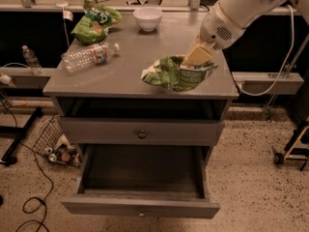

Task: Place green jalapeno chip bag into middle drawer

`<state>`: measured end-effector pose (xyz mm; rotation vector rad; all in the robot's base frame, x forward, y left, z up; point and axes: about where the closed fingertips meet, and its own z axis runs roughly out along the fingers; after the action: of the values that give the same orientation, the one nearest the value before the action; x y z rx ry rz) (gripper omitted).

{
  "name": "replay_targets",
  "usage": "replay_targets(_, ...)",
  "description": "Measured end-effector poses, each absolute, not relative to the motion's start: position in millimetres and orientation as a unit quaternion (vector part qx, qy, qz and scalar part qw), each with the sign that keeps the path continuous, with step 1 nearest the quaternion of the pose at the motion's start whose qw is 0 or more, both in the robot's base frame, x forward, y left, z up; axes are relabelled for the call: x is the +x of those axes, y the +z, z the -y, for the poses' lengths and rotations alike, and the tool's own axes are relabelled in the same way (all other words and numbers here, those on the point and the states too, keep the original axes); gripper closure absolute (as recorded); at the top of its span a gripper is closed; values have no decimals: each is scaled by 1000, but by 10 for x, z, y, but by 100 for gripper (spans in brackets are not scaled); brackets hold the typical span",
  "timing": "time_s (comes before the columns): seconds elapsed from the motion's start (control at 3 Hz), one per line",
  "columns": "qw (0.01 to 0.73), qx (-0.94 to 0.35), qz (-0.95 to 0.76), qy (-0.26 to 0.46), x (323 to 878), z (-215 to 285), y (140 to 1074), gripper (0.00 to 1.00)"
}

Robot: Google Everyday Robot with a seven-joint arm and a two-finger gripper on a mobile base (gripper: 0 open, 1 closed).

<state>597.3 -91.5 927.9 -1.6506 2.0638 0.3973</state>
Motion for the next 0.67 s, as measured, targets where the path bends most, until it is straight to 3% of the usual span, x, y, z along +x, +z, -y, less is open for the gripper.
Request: replay_targets(0.67,219,-646,-713,161,5210,818,8992,100)
